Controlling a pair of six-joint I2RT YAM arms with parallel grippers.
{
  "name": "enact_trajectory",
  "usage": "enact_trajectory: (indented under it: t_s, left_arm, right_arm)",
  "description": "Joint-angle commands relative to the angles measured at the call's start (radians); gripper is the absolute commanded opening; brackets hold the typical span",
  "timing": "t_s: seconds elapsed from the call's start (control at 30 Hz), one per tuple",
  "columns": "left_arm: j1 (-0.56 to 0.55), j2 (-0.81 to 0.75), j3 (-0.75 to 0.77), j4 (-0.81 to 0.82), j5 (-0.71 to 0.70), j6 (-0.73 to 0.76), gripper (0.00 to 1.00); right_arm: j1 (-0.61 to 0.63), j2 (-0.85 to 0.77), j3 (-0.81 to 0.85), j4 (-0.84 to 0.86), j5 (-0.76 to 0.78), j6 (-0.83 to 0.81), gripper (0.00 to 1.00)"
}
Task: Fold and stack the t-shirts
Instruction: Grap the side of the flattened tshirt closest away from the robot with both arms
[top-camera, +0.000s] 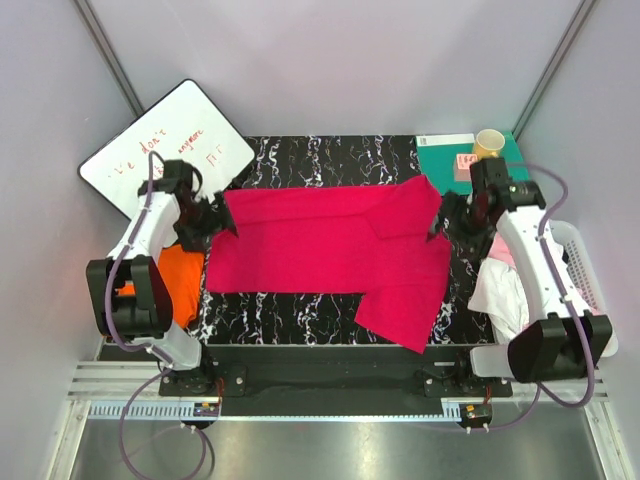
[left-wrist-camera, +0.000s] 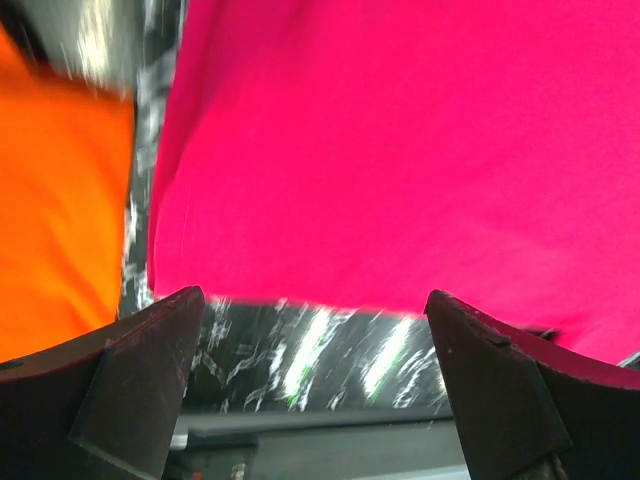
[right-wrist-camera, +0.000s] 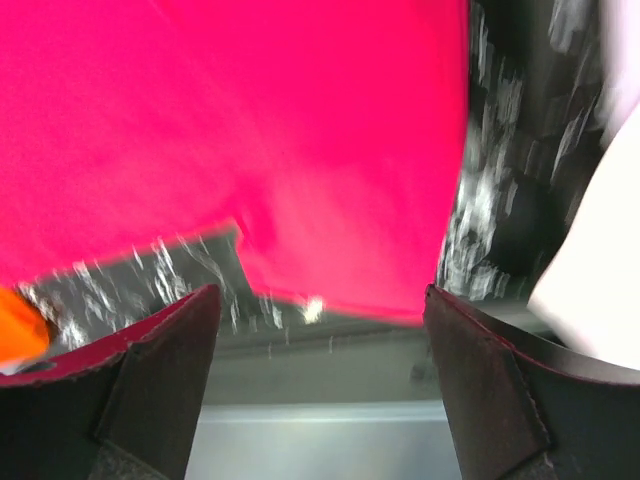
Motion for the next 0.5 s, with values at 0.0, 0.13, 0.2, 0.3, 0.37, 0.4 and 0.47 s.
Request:
enact_trajectory:
  t_s: [0.0, 0.13, 0.2, 0.3, 0.37, 0.4, 0.47]
  left_arm:
    - [0.003, -0.091, -0.130, -0.006, 0.019, -0.007, 0.98]
    - [0.003, -0.105, -0.212, -0.007, -0.020, -0.014, 0.93]
    - [0.001, -0.096, -0.236, -0.009, -0.049, -0.014, 0.90]
    - [0.004, -0.047, -0.249, 0.000, -0.100, -0.013, 0.87]
    - [0.004, -0.024, -0.249, 0.022, -0.119, -0.013, 0.87]
    - [0.003, -0.007, -0.247, 0.030, -0.124, -0.014, 0.86]
    - [0.003, 0.044, -0.238, 0.048, -0.124, -0.022, 0.87]
  right_arm:
    - [-0.001, -0.148, -0.240, -0.037, -0.170, 0.182, 0.88]
    - [-0.001, -0.286, -0.458, -0.064, -0.256, 0.202, 0.83]
    - [-0.001, -0.329, -0.512, -0.072, -0.258, 0.196, 0.83]
    - [0.001, -0.353, -0.619, -0.083, -0.254, 0.177, 0.81]
    - [0.002, -0.366, -0.652, -0.062, -0.250, 0.171, 0.79]
    - [0.004, -0.366, -0.663, -0.045, -0.238, 0.173, 0.78]
    - [0.012, -0.349, -0.676, -0.023, -0.232, 0.179, 0.75]
